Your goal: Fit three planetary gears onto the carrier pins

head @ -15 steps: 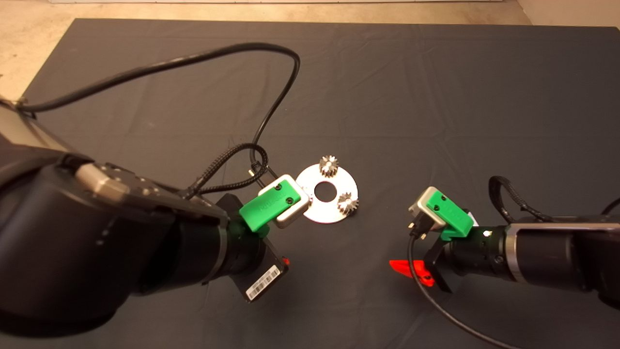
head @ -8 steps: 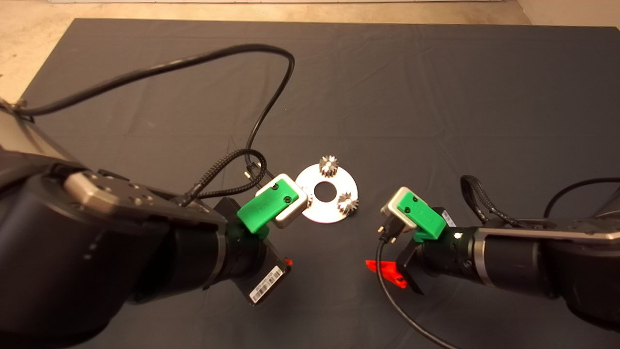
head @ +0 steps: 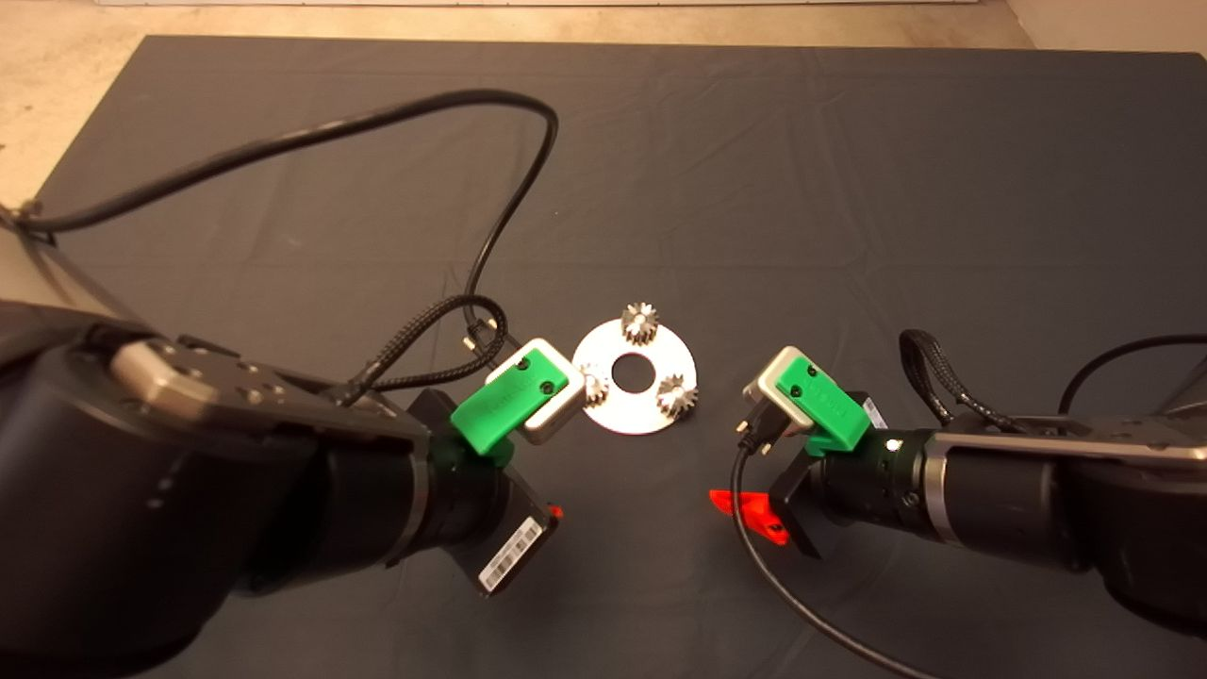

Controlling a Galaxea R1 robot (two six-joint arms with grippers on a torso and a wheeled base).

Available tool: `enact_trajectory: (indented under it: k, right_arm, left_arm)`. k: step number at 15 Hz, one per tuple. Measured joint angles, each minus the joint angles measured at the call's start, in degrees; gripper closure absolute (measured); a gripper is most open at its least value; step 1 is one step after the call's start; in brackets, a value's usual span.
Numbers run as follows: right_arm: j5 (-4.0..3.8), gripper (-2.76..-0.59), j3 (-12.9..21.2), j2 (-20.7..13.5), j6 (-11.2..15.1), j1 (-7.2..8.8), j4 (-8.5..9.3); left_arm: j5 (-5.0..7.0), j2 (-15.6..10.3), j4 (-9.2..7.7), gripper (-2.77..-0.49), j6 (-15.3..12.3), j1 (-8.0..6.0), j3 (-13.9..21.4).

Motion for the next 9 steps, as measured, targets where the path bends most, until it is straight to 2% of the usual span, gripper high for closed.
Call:
enact_trajectory:
  k: [1, 3, 5, 6, 7, 9]
  right_arm:
    - [0.00, -2.36, 0.0, 0.0, 0.0, -0.27, -0.17]
    - [0.09, -2.36, 0.0, -0.2, 0.0, -1.70, -2.01]
    - [0.09, -2.36, 0.0, -1.1, 0.0, -5.08, -4.45]
    - [0.09, -2.36, 0.0, -2.0, 0.0, -6.88, -5.00]
    - [-0.02, -2.36, 0.0, -3.0, 0.0, -8.17, -5.31]
    - [-0.05, -2.36, 0.0, -4.0, 0.0, -9.03, -6.56]
  left_arm:
    - [0.02, -0.7, 1.15, -1.49, 0.0, 2.15, 0.0]
    - [0.02, -2.4, 6.04, -1.49, 0.6, 8.54, 0.0]
    - [0.02, -3.5, 10.49, -1.49, 1.9, 15.69, 0.0]
    - [0.02, -3.9, 11.74, -1.49, 2.7, 18.36, 0.0]
    - [0.00, -4.2, 12.57, -1.49, 3.2, 19.71, 0.0]
    - [-0.03, -5.4, 14.56, -1.49, 4.4, 19.95, 0.0]
